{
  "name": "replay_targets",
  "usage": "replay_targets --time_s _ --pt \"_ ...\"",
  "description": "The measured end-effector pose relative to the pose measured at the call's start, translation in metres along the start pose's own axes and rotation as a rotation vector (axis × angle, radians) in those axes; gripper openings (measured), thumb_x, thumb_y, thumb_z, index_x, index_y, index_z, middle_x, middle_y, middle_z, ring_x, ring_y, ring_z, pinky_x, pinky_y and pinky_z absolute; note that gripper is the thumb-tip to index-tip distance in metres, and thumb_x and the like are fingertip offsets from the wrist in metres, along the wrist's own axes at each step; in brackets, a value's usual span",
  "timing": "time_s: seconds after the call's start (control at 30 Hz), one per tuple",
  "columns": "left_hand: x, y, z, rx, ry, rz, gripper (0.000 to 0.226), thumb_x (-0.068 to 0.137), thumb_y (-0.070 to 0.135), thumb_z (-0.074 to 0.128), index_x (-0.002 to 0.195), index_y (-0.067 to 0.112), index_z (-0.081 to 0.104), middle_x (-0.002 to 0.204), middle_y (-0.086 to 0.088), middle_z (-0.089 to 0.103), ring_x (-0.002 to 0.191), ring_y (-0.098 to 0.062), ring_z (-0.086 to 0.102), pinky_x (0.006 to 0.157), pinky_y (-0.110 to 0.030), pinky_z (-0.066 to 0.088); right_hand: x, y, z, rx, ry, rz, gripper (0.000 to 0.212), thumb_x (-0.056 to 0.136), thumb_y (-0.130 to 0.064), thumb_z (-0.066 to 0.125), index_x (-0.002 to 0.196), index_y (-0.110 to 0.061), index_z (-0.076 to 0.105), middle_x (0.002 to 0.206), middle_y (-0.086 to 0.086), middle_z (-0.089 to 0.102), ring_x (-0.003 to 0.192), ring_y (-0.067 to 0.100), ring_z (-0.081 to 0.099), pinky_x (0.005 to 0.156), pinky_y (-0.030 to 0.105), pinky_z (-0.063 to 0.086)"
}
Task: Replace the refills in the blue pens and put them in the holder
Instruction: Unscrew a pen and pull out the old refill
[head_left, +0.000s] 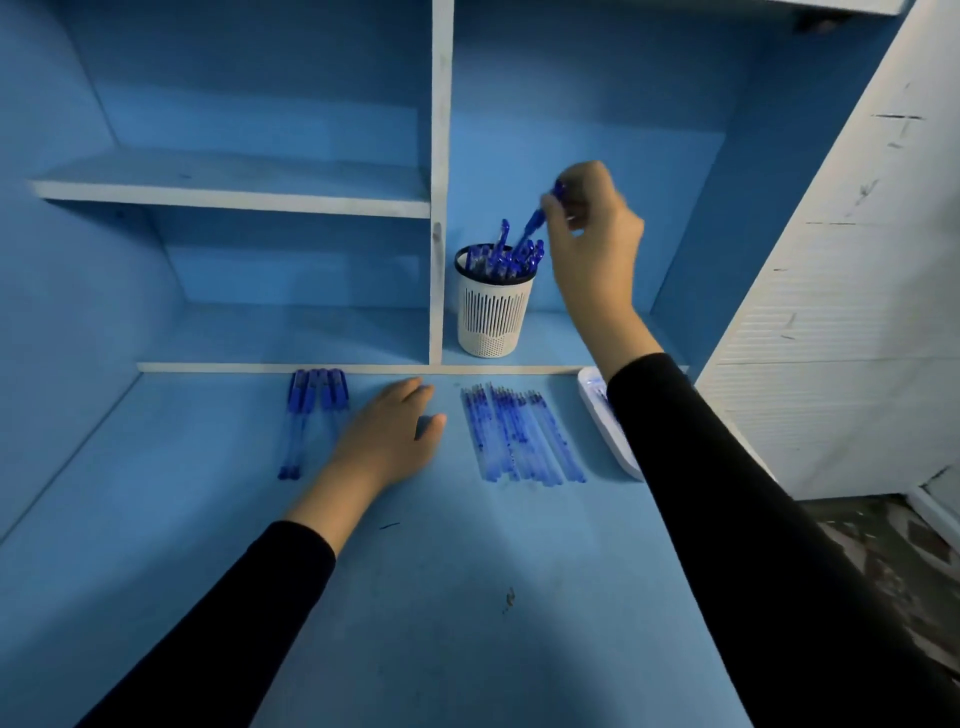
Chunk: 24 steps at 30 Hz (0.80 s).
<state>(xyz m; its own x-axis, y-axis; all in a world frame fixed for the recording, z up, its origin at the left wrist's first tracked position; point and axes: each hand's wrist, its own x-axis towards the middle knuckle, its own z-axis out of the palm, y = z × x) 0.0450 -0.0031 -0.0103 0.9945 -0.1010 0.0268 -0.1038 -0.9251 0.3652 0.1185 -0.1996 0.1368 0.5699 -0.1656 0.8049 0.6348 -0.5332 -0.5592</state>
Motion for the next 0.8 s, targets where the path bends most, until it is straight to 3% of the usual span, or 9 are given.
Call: replay_targets --time_s 0.2,0.4,0.57,0.7,0.8 --pt "0.000 0.001 -0.002 0.043 -0.003 -0.006 0.058 0.103 0.042 0.035 0.154 0.017 0.028 0.163 0.002 0.019 0.150 -0.014 0.012 0.121 -0.033 0.017 -0.005 0.034 0.030 -0.228 -0.253 0.037 0.007 0.087 -0.001 0.059 0.089 0.000 0.065 0.082 0.014 0.067 0.072 0.027 0.061 0.070 0.040 0.052" --pt "-0.003 0.007 -0.010 0.073 0.010 -0.014 0.056 0.103 0.043 0.033 0.154 0.019 0.029 0.163 0.003 0.017 0.150 -0.013 0.013 0.116 -0.032 0.023 -0.017 0.038 0.026 -0.270 -0.263 -0.059 0.016 0.091 -0.004 0.057 0.096 0.002 0.071 0.089 0.018 0.067 0.075 0.030 0.061 0.069 0.042 0.053" --pt "-0.019 0.001 -0.018 0.025 0.124 0.033 0.051 0.103 0.044 0.035 0.148 0.019 0.042 0.161 0.004 0.025 0.149 -0.014 0.016 0.114 -0.035 0.028 -0.056 0.022 0.017 -0.211 -0.196 -0.103 0.015 0.091 -0.010 0.058 0.098 -0.003 0.070 0.091 0.012 0.069 0.078 0.026 0.062 0.069 0.031 0.050" --pt "-0.041 -0.023 -0.028 -0.026 0.224 0.016 0.049 0.100 0.046 0.042 0.143 0.025 0.050 0.157 0.009 0.034 0.145 -0.016 0.030 0.109 -0.039 0.038 -0.105 0.007 0.021 -0.099 -0.330 -0.026 0.012 0.089 -0.008 0.060 0.095 -0.006 0.070 0.089 0.007 0.068 0.075 0.019 0.062 0.069 0.025 0.047" --pt "-0.055 -0.044 -0.036 -0.047 0.288 -0.010 0.069 0.089 0.060 0.028 0.138 0.020 0.056 0.152 0.005 0.043 0.139 -0.019 0.040 0.106 -0.039 0.042 -0.141 -0.005 0.033 -0.030 -0.459 0.027 0.015 0.087 -0.008 0.063 0.100 -0.006 0.071 0.094 0.006 0.068 0.079 0.011 0.059 0.075 0.012 0.043"
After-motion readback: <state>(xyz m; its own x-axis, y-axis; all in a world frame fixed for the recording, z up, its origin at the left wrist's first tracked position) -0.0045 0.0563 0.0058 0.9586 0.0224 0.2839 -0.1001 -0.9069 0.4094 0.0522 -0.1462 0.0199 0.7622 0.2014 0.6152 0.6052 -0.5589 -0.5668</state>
